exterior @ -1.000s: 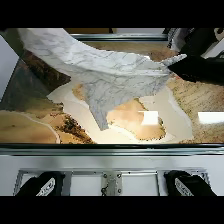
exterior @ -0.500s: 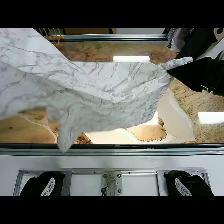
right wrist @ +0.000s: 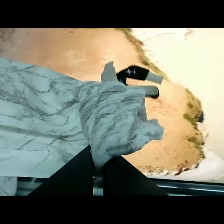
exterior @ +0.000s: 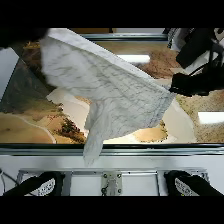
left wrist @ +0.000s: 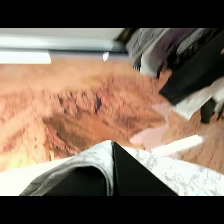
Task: Fold the clothes and pants, and hang the long-sleeved shirts on hangers.
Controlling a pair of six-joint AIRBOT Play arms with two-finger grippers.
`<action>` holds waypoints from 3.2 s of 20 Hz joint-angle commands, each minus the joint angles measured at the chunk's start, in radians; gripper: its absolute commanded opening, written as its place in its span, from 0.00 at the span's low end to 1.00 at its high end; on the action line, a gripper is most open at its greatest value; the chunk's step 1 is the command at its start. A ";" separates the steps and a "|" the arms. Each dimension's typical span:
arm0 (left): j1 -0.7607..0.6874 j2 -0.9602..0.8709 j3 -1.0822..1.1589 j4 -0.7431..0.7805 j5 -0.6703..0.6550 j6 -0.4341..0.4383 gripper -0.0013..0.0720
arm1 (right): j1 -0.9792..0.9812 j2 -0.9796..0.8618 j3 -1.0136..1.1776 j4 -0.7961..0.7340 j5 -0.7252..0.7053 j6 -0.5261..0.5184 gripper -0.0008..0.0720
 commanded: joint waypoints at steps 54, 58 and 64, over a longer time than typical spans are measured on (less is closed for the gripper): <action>-0.188 0.260 -0.833 0.121 0.093 -0.105 0.03 | -0.734 -0.355 -0.631 0.470 -0.227 -0.827 1.00; -0.300 0.246 -0.833 0.122 0.172 -0.105 0.03 | -0.711 -0.442 -0.655 0.584 -0.271 -0.866 1.00; -0.378 0.171 -0.833 0.121 0.177 -0.140 0.03 | -0.568 -0.464 -0.655 0.597 -0.277 -0.865 1.00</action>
